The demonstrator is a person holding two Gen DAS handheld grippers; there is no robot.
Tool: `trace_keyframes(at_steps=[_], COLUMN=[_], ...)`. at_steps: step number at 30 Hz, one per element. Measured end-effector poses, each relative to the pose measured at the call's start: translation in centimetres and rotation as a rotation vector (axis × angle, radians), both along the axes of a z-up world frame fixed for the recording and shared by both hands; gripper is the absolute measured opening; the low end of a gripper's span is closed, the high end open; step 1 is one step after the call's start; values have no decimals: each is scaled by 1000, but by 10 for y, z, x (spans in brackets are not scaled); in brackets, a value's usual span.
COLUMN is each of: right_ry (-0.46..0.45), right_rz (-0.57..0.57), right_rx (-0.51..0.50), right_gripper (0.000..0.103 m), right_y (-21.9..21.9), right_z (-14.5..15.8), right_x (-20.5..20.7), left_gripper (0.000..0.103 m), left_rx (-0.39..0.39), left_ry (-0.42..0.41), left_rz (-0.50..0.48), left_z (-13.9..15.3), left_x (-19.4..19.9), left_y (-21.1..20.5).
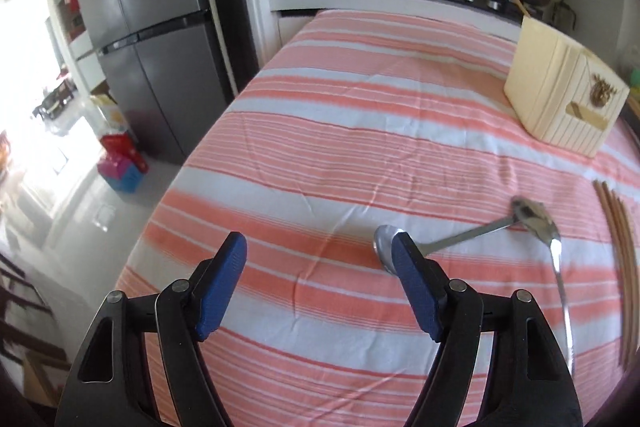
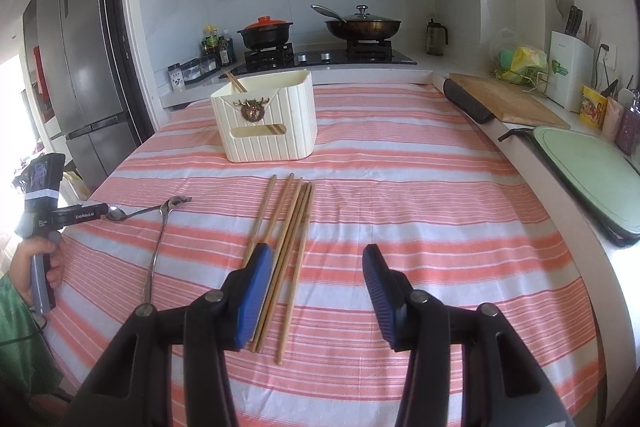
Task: Organize utensils
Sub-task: 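Move the left gripper to the steel spoon and close on its handle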
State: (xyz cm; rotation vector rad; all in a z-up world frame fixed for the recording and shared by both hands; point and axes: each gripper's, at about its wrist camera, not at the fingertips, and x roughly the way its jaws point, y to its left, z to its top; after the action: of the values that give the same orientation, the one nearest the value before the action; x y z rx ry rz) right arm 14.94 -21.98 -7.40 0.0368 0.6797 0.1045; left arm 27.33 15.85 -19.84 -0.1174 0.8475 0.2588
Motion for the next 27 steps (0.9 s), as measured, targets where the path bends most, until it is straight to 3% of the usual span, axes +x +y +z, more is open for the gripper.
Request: trace_keyframes(at_steps=[4,7,10,13,15,18,19,21,23,24,25,27], right_ry=[21,43,45,35,37,50,52,56,63,65,68,76], right_rz=[13,26,32,32,26,8,1,-13,-23,-28,-32,-36], right_rx=[3,15,30,29,31,38,41,47,55,58,61,70], right_gripper=[48,48,48,48,48,48,48,48,48,48,48,48], right_y=[6,10,12,12,9,1,-2,-7,-13,-15,-16,-19], right_z=[-7,-13,-13,-10,-11,-14,-15,-18,-21,-22,-24,-26], right_x=[5,10,11,7,4,0,-1,-4,-3,-3,-2,-1], left_gripper=[77,77,77,77,77,75,72,48,33,15,6,5], left_rx=[-166,-198,-149,-7,75,106,97,39,-11,-34,-75,-146], left_ry=[4,42,68,93,111,112,115,124,113,108,111,109], left_rz=[-118,-236,-302,-281,-252,-227,-230,-260,-283,-296,-310,-312], left_z=[-1,-6,-12,-19,-24,-22,-21,-20,-20,-20,-20,-18], left_x=[-17,-15,-9,1,11,12,11,9,7,7,9,10], left_y=[-35,-80,-121,-148,-152,-147,-143,-137,-131,-129,-127,-122])
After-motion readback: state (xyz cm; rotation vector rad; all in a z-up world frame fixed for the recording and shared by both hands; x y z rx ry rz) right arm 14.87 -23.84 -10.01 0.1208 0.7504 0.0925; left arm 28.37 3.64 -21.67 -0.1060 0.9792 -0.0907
